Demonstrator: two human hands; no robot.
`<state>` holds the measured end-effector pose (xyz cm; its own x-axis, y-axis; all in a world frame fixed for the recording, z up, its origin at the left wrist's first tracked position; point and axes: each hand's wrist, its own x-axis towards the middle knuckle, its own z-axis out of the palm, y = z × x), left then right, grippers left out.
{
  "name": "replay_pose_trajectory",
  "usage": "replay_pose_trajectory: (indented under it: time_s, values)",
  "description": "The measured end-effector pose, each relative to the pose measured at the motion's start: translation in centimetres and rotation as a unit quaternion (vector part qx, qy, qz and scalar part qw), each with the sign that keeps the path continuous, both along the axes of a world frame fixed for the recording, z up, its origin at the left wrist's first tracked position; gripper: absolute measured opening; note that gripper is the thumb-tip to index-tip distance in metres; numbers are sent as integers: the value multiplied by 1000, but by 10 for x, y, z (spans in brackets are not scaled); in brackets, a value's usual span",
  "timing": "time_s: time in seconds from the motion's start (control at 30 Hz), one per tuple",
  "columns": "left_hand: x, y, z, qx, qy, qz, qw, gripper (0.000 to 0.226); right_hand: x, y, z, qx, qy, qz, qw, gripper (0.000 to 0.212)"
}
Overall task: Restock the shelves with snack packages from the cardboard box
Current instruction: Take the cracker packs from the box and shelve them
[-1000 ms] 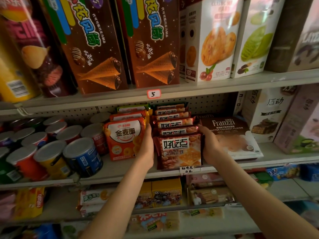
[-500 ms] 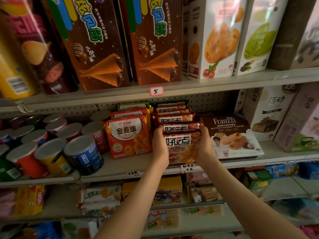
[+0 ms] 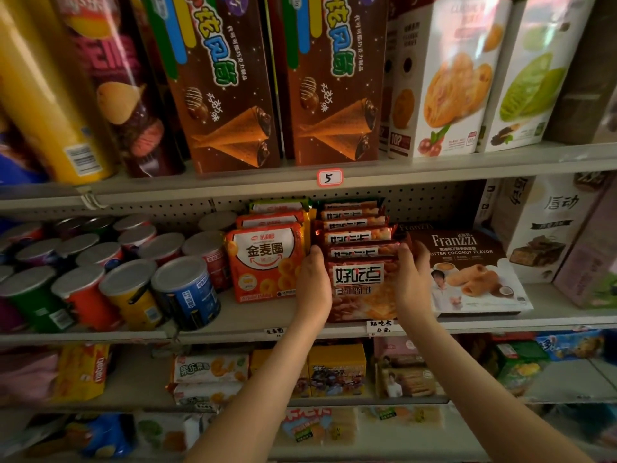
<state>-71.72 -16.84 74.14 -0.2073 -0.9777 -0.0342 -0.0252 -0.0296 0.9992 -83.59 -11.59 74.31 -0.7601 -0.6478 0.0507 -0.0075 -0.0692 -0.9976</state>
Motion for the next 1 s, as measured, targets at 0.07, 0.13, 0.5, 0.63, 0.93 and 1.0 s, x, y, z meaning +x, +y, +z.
replay_pose_trajectory:
  time_s: [0.07, 0.13, 0.5, 0.63, 0.93, 1.0]
  values:
    - [11, 5, 5, -44, -19, 31, 998, 21, 8, 3, 2, -4, 136, -29, 990, 58]
    - [25, 0, 4, -89, -73, 84, 990, 20, 20, 4, 4, -18, 252, -51, 966, 63]
    - [91, -51, -22, 69, -129, 204, 968, 89, 115, -27, -14, 122, 50, 311, 941, 53]
    - [100, -52, -24, 90, -122, 152, 977, 50, 118, -55, -33, 199, -140, 277, 929, 63]
    - [101, -54, -20, 56, -126, 76, 987, 50, 124, -71, -35, 172, -214, 237, 932, 60]
    - [104, -57, -21, 52, -141, 63, 987, 53, 125, -71, -35, 176, -215, 232, 932, 58]
